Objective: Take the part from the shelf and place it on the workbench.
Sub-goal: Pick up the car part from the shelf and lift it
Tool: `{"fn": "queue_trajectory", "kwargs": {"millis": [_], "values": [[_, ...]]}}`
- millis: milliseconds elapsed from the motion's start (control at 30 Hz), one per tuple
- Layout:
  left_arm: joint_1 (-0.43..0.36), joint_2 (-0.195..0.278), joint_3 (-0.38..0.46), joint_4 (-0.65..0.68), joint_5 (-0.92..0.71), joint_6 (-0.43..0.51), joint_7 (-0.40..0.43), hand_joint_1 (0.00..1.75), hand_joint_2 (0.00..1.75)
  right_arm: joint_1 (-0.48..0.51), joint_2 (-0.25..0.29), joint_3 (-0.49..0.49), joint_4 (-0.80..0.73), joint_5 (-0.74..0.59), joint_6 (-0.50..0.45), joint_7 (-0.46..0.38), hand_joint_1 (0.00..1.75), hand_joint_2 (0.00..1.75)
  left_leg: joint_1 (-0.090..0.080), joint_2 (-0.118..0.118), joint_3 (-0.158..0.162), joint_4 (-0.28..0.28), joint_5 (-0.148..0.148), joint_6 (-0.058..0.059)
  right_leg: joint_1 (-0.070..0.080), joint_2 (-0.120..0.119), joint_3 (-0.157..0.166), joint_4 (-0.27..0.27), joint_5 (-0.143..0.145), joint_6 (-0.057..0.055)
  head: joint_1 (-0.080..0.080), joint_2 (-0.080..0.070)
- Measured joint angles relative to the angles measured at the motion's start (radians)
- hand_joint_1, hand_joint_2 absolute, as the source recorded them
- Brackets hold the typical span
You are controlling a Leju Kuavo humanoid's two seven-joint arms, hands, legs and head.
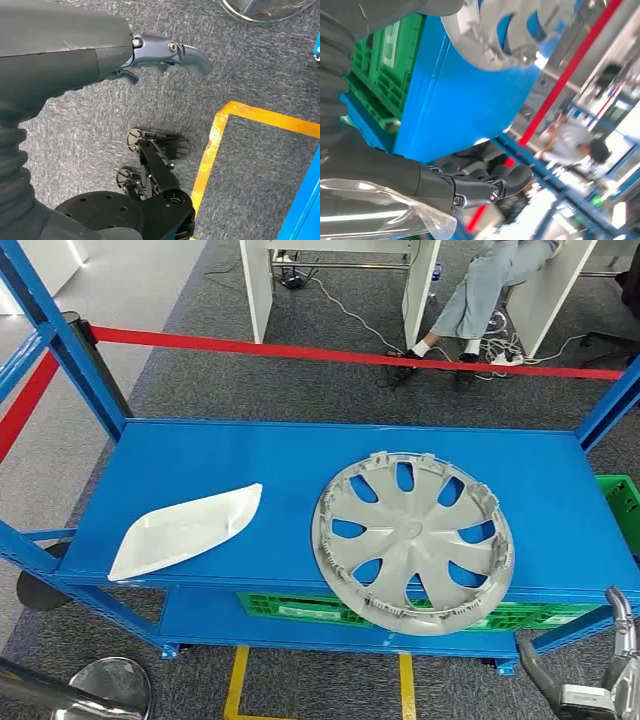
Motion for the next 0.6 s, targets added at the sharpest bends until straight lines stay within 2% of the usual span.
{"fn": "queue_trajectory", "kwargs": {"millis": [133,233,333,467,600], "values": [[-0.002,-0.003,0.006,-0.001,-0.008,-0.006,0.002,0.00,1.75,0.011,-0.003,0.004,-0.015,0.032,0.005,0.001,0.00,1.75,0.000,0.000,0.000,0.000,0.000,0.000,0.000,0.000,0.000,0.000,0.000,0.000,0.000,0.000],[-0.008,-0.005,0.008,0.000,-0.019,-0.016,-0.001,0.00,1.75,0.042,-0.051,0.039,-0.022,0.088,-0.032,0.040,0.00,1.75,0.000,0.000,0.000,0.000,0.000,0.000,0.000,-0.001,0.000,0.000,0.000,0.000,0.000,0.000],[-0.019,-0.005,0.010,0.000,-0.031,-0.026,-0.002,0.00,1.75,0.089,-0.158,0.116,-0.025,0.145,-0.159,0.127,0.00,1.75,-0.001,-0.001,0.000,0.000,0.000,0.000,-0.001,0.000,0.000,0.000,0.000,0.000,0.000,0.000],[-0.043,-0.004,0.008,0.005,-0.039,-0.036,-0.001,0.00,1.75,0.128,-0.361,0.279,-0.027,0.244,-0.367,0.326,0.00,1.75,-0.002,0.000,0.000,0.000,-0.001,0.001,-0.002,0.000,0.000,0.000,0.000,0.000,0.000,0.000],[-0.080,0.001,0.001,0.043,-0.040,-0.041,-0.010,0.00,1.75,0.132,-0.535,0.431,-0.024,0.383,-0.412,0.514,0.00,1.75,-0.003,0.000,0.000,0.000,-0.001,0.001,-0.002,-0.001,0.000,0.000,0.001,0.001,0.000,0.000]]}}
